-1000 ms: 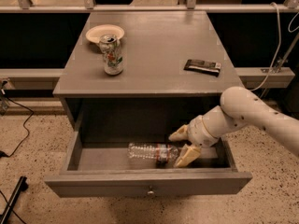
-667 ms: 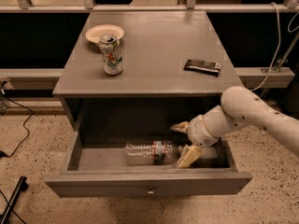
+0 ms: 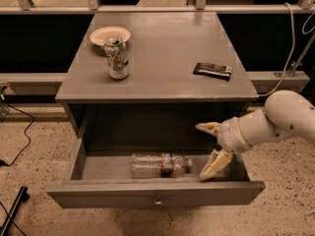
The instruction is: Place water bottle into top drawer
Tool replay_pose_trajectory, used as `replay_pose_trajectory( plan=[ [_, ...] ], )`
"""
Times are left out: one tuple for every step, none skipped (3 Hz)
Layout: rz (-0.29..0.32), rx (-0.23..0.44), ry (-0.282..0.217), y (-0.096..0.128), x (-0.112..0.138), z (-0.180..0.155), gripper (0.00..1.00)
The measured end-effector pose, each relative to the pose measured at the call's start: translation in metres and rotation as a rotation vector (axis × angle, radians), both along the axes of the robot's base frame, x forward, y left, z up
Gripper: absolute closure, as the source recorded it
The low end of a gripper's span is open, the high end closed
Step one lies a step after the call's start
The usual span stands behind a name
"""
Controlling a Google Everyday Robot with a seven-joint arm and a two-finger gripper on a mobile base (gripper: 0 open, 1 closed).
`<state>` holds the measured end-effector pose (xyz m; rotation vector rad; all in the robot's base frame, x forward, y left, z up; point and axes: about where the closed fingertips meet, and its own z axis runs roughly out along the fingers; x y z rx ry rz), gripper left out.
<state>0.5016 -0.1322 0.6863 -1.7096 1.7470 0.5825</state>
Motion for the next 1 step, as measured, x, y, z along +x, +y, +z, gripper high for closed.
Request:
replay_pose_trajectory(
  plan=[
    [-0.031,0.067,-0.063,-0.0246,-0.0096,0.0273,0.00]
  ],
)
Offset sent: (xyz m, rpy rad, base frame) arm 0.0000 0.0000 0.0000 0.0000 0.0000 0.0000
